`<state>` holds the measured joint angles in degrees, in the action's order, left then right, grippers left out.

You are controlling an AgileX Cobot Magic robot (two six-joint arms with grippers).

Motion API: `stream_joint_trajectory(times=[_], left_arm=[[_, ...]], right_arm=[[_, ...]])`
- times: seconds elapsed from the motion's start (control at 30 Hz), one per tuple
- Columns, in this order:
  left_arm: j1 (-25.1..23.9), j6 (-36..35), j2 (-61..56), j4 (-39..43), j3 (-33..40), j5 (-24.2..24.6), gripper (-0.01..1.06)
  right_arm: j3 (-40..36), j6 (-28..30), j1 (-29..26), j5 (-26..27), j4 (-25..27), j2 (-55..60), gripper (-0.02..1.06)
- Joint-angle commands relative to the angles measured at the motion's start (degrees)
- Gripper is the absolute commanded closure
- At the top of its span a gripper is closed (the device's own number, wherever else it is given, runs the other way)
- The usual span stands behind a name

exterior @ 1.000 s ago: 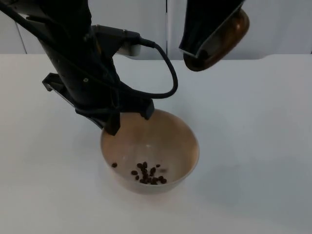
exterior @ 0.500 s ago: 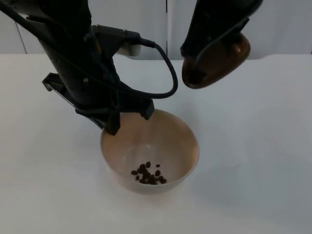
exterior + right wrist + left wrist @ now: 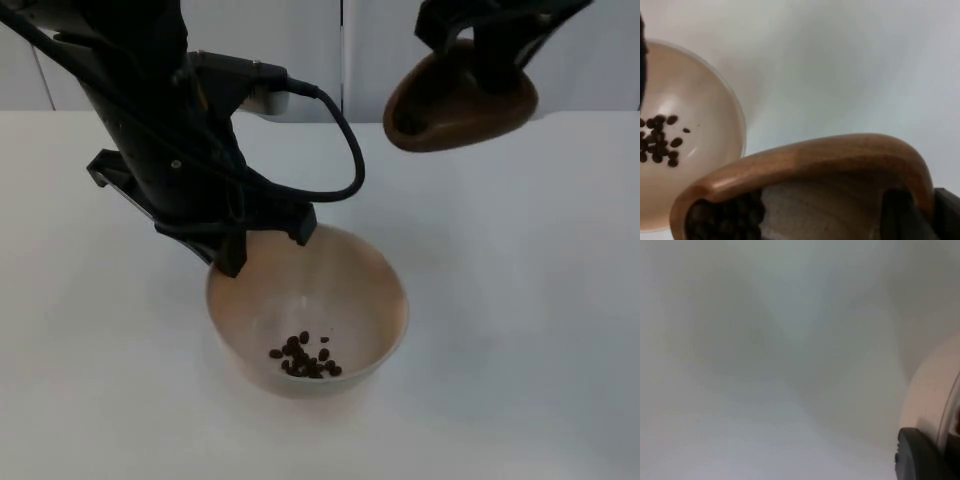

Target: Pick up the bowl with the left hand and pour the coffee beans from the cup into the bowl with the right hand.

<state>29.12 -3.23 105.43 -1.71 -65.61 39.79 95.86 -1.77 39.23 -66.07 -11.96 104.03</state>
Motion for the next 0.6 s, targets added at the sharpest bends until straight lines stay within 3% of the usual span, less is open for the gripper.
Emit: stream_joint_trajectory(times=[0.0, 0.57], left_arm=[[0.3, -0.1, -0.2, -0.7, 0.3, -0.1, 1.05], [-0.5, 1.4, -0.2, -0.8, 0.3, 0.3, 1.05]], right_arm=[[0.3, 1.1, -1.1, 0.2, 2.3, -0.6, 1.04], [0.3, 1.4, -3.1, 0.0, 1.8, -0.6, 1.04]])
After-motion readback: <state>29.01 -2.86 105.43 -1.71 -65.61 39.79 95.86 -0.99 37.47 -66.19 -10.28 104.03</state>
